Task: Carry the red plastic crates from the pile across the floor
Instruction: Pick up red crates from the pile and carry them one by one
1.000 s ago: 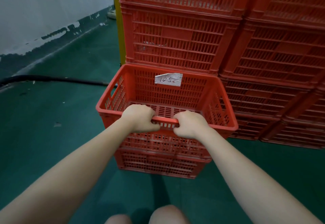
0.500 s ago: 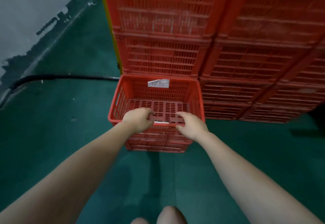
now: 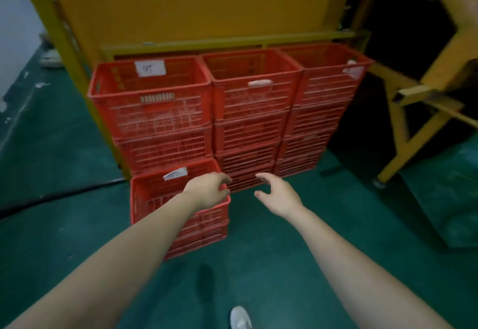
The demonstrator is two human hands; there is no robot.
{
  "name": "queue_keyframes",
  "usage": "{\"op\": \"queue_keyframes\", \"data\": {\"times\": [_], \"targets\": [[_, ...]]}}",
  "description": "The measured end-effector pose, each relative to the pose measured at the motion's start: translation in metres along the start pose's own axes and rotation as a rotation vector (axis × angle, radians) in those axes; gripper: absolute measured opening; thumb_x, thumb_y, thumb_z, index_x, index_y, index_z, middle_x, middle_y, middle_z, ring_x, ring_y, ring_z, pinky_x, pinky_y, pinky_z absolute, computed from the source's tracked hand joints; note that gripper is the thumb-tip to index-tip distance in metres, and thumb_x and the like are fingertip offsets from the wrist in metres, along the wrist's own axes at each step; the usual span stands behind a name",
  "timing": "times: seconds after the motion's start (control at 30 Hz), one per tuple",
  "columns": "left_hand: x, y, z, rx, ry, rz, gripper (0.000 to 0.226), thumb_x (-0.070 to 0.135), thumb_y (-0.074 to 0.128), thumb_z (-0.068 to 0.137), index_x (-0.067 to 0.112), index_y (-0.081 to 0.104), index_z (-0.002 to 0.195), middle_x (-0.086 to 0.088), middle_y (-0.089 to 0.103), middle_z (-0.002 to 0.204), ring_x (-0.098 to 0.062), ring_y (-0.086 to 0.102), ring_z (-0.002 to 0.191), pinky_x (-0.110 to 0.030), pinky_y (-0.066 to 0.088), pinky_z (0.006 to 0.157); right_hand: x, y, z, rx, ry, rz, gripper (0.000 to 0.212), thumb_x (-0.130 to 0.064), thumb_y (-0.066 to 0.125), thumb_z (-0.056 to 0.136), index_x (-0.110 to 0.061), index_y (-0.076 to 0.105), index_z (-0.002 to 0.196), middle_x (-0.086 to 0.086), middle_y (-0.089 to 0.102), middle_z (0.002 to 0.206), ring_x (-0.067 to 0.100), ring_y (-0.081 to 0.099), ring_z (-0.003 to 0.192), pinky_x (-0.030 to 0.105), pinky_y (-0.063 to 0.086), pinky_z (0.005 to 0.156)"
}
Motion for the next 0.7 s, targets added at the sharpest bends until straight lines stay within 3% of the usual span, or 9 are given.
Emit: {"op": "queue_keyframes", "data": {"times": [0.13, 0.27, 0.7], "targets": [[0.095, -0.008, -0.014, 0.015, 0.182, -0.001, 0.042, 0.036, 0.053, 0.093, 0.027, 0.052, 0.134, 0.006, 0.056, 0.137, -0.014, 0.052, 0.125, -0.029, 0.043, 0.101, 0.032, -0.061, -0.071, 0.152, 0.097, 0.036, 0.051, -0.028, 0.065, 0.088, -0.028, 0.051, 0.137, -0.008, 0.054, 0.136, 0.011, 0.051, 0.125, 0.029, 0.042, 0.104], [0.205, 0.013, -0.030, -0.037, 0.358, -0.032, 0.043, 0.038, 0.054, 0.091, 0.029, 0.052, 0.133, 0.005, 0.057, 0.135, -0.013, 0.053, 0.124, -0.033, 0.042, 0.104, 0.086, -0.119, -0.158, 0.294, 0.256, 0.032, 0.052, -0.031, 0.065, 0.087, -0.031, 0.050, 0.136, -0.008, 0.056, 0.129, 0.009, 0.054, 0.116, 0.031, 0.046, 0.096], [0.593, 0.133, -0.168, -0.231, 0.945, 0.042, 0.044, 0.040, 0.055, 0.093, 0.030, 0.050, 0.135, 0.011, 0.055, 0.136, -0.008, 0.052, 0.123, -0.030, 0.044, 0.101, 0.287, -0.272, -0.501, 0.649, 0.732, -0.019, 0.054, -0.030, 0.064, 0.090, -0.026, 0.046, 0.141, -0.005, 0.045, 0.145, 0.013, 0.042, 0.133, 0.028, 0.037, 0.106]]}}
Point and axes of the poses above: each hand's wrist, its own z-axis towards the middle knuckle, its own y-axis out of the palm, x = y × z, the point moved 10 cm from there along z, towards the middle knuckle
